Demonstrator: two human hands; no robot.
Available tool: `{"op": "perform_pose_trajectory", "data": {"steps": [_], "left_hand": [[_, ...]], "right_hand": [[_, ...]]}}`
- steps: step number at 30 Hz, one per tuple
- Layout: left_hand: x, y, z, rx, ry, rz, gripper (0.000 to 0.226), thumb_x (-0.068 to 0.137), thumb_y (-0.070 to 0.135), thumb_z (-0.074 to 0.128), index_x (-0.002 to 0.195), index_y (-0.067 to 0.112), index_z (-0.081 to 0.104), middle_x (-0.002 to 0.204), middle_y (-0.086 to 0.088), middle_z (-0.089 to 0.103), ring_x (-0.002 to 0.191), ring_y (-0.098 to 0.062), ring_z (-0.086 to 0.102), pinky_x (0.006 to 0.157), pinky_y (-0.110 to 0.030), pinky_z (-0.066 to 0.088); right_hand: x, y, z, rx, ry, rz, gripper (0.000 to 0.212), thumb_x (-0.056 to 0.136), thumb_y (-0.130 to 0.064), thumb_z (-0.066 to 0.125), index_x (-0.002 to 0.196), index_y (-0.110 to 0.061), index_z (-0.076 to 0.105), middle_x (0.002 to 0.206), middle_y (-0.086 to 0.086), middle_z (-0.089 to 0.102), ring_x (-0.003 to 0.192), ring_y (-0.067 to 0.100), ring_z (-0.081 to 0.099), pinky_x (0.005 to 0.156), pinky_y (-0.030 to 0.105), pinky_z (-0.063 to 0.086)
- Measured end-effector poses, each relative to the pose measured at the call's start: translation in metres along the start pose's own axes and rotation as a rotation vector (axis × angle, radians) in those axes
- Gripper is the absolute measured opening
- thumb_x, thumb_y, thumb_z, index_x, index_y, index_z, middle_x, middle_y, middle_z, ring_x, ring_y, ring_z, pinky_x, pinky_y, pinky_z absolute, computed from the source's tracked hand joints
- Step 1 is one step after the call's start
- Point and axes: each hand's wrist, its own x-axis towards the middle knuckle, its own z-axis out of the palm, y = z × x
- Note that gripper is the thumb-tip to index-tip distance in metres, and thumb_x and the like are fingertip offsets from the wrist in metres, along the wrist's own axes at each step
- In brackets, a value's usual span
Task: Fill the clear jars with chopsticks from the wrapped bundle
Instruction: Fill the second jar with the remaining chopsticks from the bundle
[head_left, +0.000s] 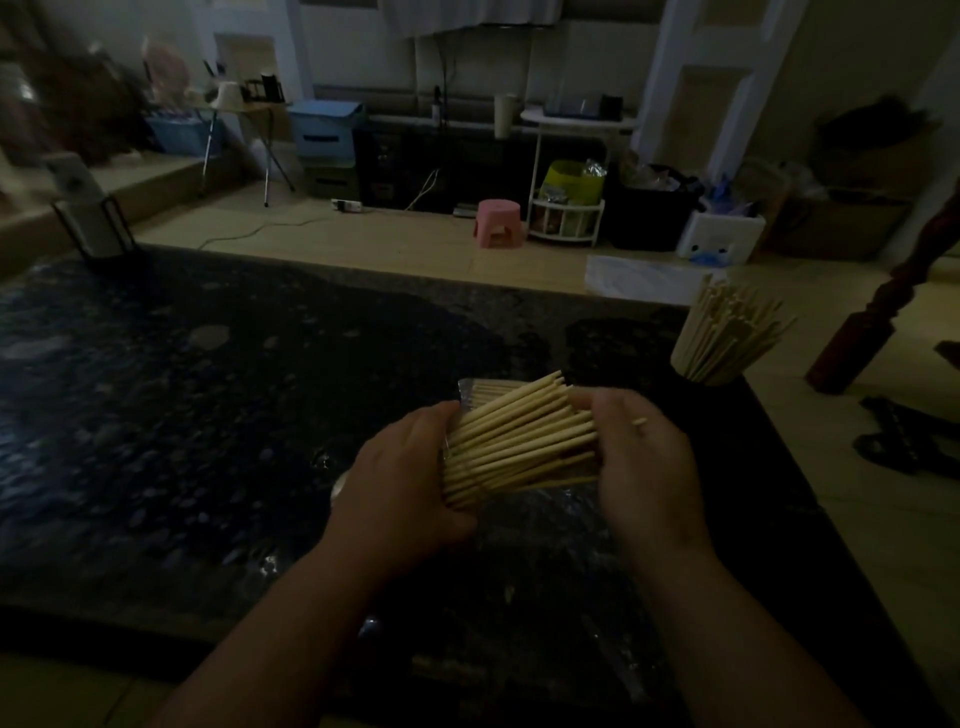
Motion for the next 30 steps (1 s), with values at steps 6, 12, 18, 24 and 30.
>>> {"op": "perform_pose_trajectory", "data": {"steps": [6, 12, 18, 24, 30], "left_hand": [[0.0, 0.0, 0.0, 0.025, 0.001, -0.003, 0.099, 0.06, 0.036, 0.082, 0.145, 0.031, 0.031, 0.14, 0.01, 0.043, 0.124, -0.009, 0.042, 0.102, -0.024, 0.032], [0.0, 0.0, 0.002, 0.045, 0.004, -0.012, 0.102, 0.059, 0.037, 0.083, 0.146, 0.031, 0.03, 0.141, 0.011, 0.043, 0.124, -0.007, 0.042, 0.098, -0.02, 0.03], [0.002, -0.003, -0.002, 0.024, 0.027, -0.033, 0.101, 0.059, 0.036, 0.083, 0.146, 0.029, 0.032, 0.14, 0.008, 0.045, 0.123, -0.01, 0.044, 0.101, -0.024, 0.034], [0.003, -0.008, -0.005, -0.03, 0.061, -0.082, 0.104, 0.058, 0.036, 0.086, 0.146, 0.025, 0.033, 0.139, 0.005, 0.047, 0.123, -0.012, 0.044, 0.1, -0.026, 0.034], [0.008, -0.013, -0.003, -0.087, 0.136, -0.156, 0.097, 0.052, 0.035, 0.087, 0.138, 0.024, 0.043, 0.126, 0.003, 0.055, 0.111, -0.016, 0.053, 0.089, -0.027, 0.04]], "right_hand": [[0.001, -0.001, -0.002, -0.087, 0.047, 0.01, 0.037, 0.093, -0.034, 0.057, 0.13, -0.031, 0.053, 0.127, -0.008, 0.057, 0.11, 0.008, 0.055, 0.08, 0.021, 0.047], [-0.012, 0.004, 0.005, -0.237, -0.332, -0.007, 0.053, 0.098, -0.048, 0.036, 0.15, -0.039, 0.023, 0.152, -0.017, 0.027, 0.138, -0.001, 0.024, 0.113, 0.024, 0.025], [0.0, 0.0, -0.004, -0.132, -0.126, -0.06, 0.017, 0.1, -0.039, 0.042, 0.112, -0.04, 0.054, 0.118, -0.011, 0.06, 0.105, 0.002, 0.057, 0.082, 0.012, 0.046], [0.009, 0.005, -0.018, -0.245, -0.034, -0.005, 0.015, 0.097, -0.021, 0.05, 0.095, -0.025, 0.064, 0.089, -0.003, 0.066, 0.083, 0.015, 0.062, 0.069, 0.033, 0.051], [0.012, 0.021, -0.025, -0.51, -0.435, 0.164, 0.024, 0.09, -0.012, 0.051, 0.069, -0.015, 0.062, 0.065, 0.005, 0.066, 0.059, 0.017, 0.062, 0.064, 0.038, 0.053]]}}
